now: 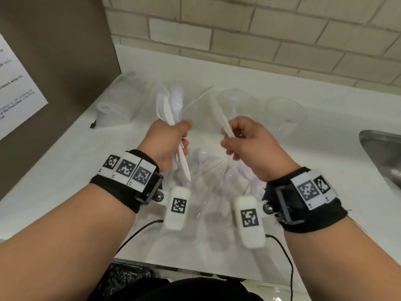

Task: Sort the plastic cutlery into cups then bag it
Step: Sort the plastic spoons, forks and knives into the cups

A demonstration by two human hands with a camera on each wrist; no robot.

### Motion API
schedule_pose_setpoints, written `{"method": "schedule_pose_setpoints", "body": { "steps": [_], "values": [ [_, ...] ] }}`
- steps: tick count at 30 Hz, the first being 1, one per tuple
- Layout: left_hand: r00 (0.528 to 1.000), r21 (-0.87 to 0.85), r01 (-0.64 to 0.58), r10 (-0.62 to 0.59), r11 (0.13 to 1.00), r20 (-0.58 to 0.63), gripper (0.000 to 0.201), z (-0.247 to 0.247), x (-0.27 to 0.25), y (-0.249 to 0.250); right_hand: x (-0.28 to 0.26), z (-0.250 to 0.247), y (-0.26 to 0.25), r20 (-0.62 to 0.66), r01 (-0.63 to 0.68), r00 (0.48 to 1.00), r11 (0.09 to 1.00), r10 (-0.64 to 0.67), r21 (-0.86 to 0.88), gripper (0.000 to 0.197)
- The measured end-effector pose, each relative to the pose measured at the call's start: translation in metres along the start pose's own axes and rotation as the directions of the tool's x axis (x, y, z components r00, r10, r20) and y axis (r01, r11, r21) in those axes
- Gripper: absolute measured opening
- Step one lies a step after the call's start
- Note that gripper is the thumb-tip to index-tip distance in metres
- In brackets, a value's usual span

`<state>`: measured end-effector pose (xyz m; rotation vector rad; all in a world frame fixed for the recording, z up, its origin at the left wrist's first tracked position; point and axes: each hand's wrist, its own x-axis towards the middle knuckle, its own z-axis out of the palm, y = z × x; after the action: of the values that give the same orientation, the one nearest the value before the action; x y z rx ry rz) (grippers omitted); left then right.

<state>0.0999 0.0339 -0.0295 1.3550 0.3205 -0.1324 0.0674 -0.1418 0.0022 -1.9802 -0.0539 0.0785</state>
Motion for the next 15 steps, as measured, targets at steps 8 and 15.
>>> {"method": "schedule_pose_setpoints", "body": {
  "steps": [8,15],
  "values": [
    [0.930,0.241,-0.240,0.152,0.940,0.335,0.034,0.011,-0.021,-0.004,0.022,0.043,-0.021,-0.045,0.067,0.997,0.998,-0.066,0.017,0.018],
    [0.922,0.199,-0.232,0.150,0.952,0.358,0.031,0.004,-0.020,-0.008,0.025,0.045,-0.023,0.056,-0.015,0.998,0.993,0.009,0.113,0.023]
  ]
}}
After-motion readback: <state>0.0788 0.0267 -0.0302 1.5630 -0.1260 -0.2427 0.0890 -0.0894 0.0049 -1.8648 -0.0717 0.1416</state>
